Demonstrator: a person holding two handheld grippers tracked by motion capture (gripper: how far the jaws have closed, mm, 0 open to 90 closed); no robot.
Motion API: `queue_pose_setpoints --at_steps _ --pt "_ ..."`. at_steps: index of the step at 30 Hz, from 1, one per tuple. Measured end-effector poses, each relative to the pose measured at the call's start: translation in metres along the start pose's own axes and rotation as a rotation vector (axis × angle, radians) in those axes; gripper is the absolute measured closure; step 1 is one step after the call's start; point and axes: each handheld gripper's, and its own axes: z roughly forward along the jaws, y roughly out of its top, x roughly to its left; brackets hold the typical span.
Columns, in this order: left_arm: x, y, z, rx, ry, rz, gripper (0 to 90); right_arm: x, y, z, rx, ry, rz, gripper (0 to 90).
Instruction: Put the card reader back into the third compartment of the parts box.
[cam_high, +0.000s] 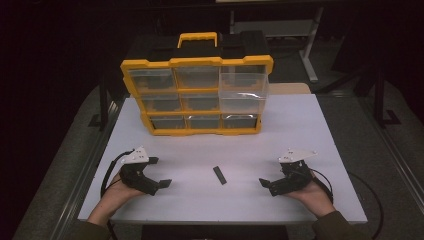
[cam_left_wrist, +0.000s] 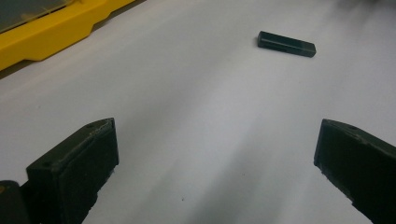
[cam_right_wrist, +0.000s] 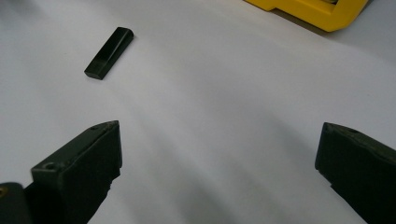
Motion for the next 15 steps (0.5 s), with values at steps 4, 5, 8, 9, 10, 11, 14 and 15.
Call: queue_pose_setpoints --at_steps 4,5,8,9,10,11,14,15 --pt "-0.001 0.001 0.0003 0.0 -0.007 -0.006 0.0 -0.0006 0.0006 -0.0007 -0.006 0.005 0.003 0.1" --pt "-0.0014 0.0016 0.0003 0.001 -0.005 -0.004 0.0 -0.0006 0.0006 -0.001 -0.007 0.006 0.003 0.1" --pt "-0.0024 0.0026 0.0006 -0.001 -0.006 -0.01 0.0 -0.001 -0.0002 -0.0016 -0.009 0.011 0.003 0.1" --pt "-0.0024 0.0026 0.0006 -0.001 -0.006 -0.01 0.0 -0.0007 -0.0004 -0.0016 -0.009 0.013 0.004 0.1" --pt "-0.0027 0.0039 0.0007 -0.006 -0.009 -0.012 0.0 -0.0002 -0.0008 -0.0015 -0.009 0.011 0.001 0.1" --pt "-0.0027 0.0039 0.0007 -0.006 -0.009 -0.012 0.0 -0.0002 -0.0008 -0.0015 -0.009 0.011 0.001 0.1" --pt "-0.0042 0.0051 0.0006 -0.021 -0.025 -0.011 0.0 0.0018 -0.0004 -0.0033 -0.016 0.014 0.002 0.1" --pt "-0.0046 0.0058 0.0004 -0.025 -0.026 -0.011 0.0 0.0025 0.0 -0.0034 -0.017 0.013 0.001 0.1"
